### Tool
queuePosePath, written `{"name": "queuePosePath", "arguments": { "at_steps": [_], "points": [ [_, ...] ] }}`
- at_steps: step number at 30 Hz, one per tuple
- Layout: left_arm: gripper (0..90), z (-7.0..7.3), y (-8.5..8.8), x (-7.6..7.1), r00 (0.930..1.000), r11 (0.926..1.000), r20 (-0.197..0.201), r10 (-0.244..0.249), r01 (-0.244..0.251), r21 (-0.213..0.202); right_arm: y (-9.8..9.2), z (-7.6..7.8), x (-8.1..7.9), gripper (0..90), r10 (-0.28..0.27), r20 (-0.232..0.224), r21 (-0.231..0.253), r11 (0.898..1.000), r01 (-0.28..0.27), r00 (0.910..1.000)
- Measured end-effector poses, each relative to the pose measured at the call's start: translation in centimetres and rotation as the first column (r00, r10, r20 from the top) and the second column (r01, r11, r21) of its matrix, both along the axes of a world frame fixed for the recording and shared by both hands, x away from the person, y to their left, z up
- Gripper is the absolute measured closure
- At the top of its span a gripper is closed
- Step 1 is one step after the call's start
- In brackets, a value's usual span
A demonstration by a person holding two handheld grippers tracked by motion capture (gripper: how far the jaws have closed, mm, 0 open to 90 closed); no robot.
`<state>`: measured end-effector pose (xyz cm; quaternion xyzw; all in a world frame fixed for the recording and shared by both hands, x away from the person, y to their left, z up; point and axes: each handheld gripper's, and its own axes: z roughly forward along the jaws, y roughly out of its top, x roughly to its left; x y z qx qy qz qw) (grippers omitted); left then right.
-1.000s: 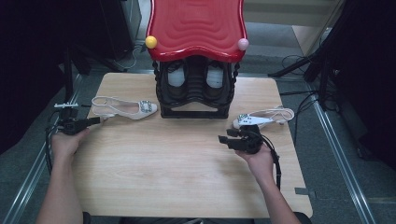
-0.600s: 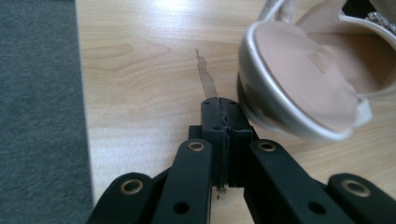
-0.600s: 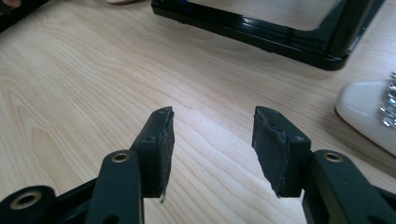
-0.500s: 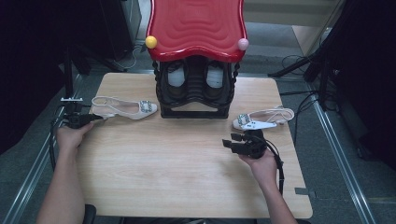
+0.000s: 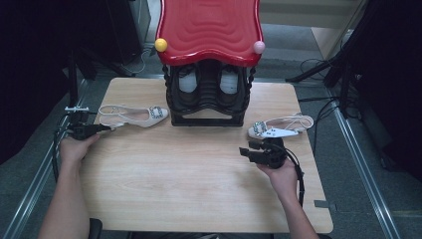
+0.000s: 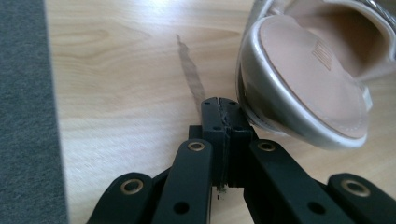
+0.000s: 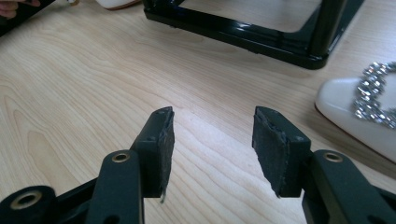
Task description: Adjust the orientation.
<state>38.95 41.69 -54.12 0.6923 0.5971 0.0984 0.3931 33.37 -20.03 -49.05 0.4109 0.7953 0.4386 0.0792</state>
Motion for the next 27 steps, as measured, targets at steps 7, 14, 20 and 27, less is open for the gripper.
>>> {"name": "queuePosePath", "arguments": {
  "at_steps": [7, 14, 20, 27],
  "points": [
    [89.8, 0.1, -1.0, -1.2, 0.9993, 0.9993, -0.013, -0.036, 0.037, 0.012, 1.2, 0.0, 0.8, 49.8, 0.034, -0.003, 0.002, 0.999, -0.034, 0.9994],
    [89.8, 0.1, -2.5, -2.7, 0.9990, 0.9993, -0.028, -0.034, 0.034, -0.014, 2.1, 0.1, 1.7, 49.8, 0.064, -0.003, 0.007, 0.998, -0.064, 0.9980],
    [89.6, 0.3, -4.4, -3.8, 0.9978, 0.9984, -0.034, -0.057, 0.057, 0.002, 2.9, 0.1, 2.5, 50.2, 0.079, -0.003, 0.013, 0.997, -0.079, 0.9969],
    [88.2, 0.5, -6.2, -5.1, 0.9958, 0.9972, -0.054, -0.074, 0.075, 0.009, 4.0, 0.2, 3.3, 50.3, 0.107, -0.010, 0.017, 0.994, -0.107, 0.9942]
  ]
}}
